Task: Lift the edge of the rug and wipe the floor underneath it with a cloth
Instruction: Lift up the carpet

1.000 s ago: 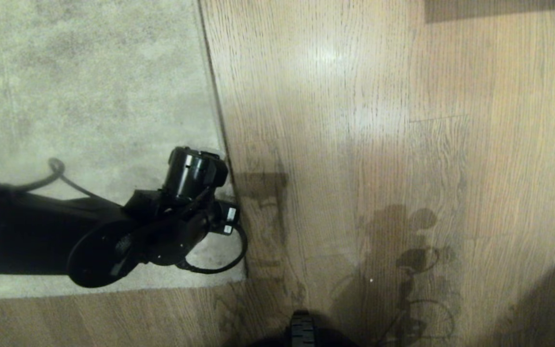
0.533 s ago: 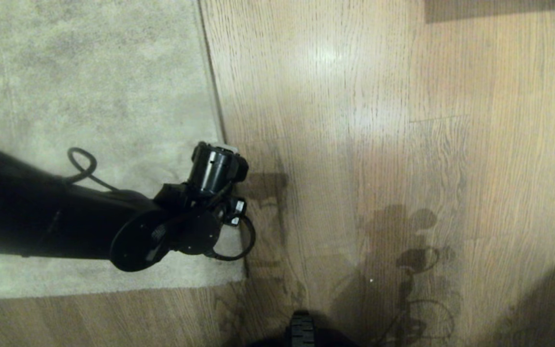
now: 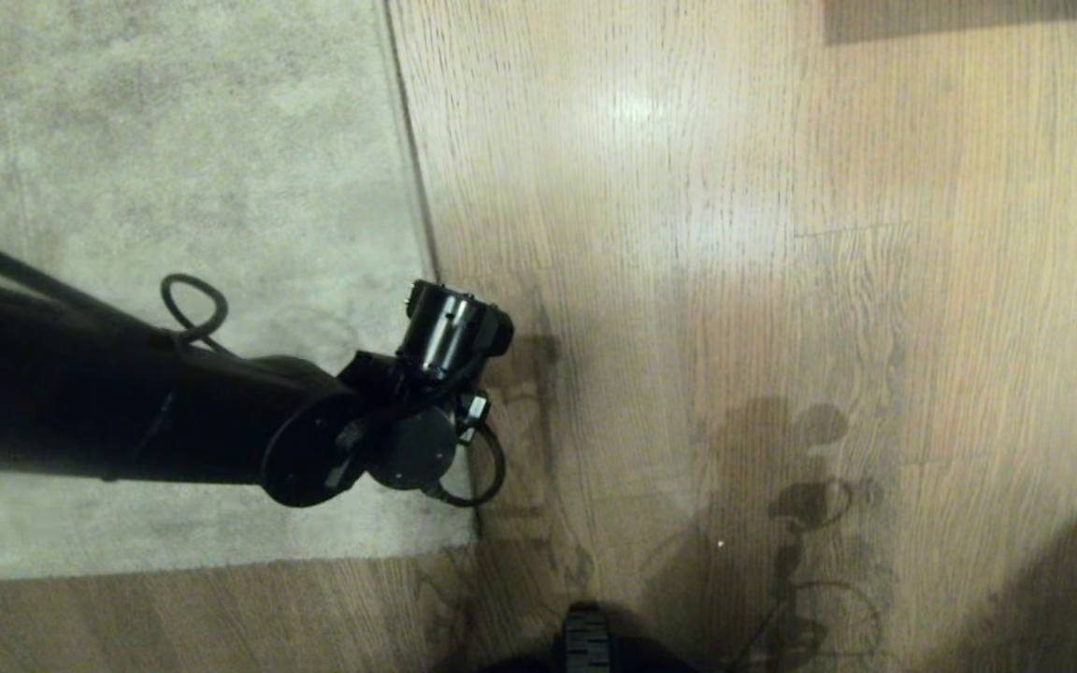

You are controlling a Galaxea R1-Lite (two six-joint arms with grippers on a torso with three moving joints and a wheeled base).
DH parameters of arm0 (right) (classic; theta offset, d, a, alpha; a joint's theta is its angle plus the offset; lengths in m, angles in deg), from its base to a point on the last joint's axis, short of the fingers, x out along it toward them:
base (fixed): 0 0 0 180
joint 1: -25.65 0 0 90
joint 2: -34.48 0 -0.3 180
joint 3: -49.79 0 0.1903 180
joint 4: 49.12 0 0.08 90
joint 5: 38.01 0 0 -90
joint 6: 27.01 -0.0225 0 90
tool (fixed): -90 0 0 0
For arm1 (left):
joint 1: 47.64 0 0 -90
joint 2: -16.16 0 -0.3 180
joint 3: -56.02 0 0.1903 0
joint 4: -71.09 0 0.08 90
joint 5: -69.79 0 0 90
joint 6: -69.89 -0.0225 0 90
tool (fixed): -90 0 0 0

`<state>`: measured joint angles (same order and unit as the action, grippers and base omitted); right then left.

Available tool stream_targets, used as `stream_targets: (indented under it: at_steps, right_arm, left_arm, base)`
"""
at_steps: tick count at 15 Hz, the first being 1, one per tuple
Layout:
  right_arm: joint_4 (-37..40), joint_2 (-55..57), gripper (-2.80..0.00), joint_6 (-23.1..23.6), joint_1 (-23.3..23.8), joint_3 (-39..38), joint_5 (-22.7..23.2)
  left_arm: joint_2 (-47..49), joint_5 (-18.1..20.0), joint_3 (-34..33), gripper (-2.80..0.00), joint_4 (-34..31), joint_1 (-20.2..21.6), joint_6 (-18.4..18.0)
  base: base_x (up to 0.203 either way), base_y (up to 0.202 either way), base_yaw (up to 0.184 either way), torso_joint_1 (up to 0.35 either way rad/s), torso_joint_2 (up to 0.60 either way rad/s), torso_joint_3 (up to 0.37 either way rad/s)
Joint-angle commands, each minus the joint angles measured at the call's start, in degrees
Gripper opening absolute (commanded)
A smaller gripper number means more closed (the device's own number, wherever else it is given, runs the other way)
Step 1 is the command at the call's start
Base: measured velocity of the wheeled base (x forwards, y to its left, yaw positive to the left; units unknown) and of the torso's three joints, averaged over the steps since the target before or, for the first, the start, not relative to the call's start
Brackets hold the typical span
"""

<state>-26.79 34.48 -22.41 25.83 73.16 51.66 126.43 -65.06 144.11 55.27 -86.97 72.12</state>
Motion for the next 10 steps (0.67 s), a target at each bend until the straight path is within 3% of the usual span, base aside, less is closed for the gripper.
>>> stream_targets:
  at_steps: [1,10]
  right_arm:
    - [0.0,0.0,-2.80,0.1,0.0,0.0,0.0]
    - [0.0,0.1,-2.80,0.1,0.0,0.0,0.0]
  left_arm:
    - [2.7,-0.6,1.6,0.00,0.0,-0.1,0.1]
    - [6.9,-3.3,3.0,0.00,-0.1,0.5,0.0]
  base:
    - [0.000,0.000,0.000,0.000,0.00,0.000]
    - [0.000,0.000,0.000,0.000,0.00,0.000]
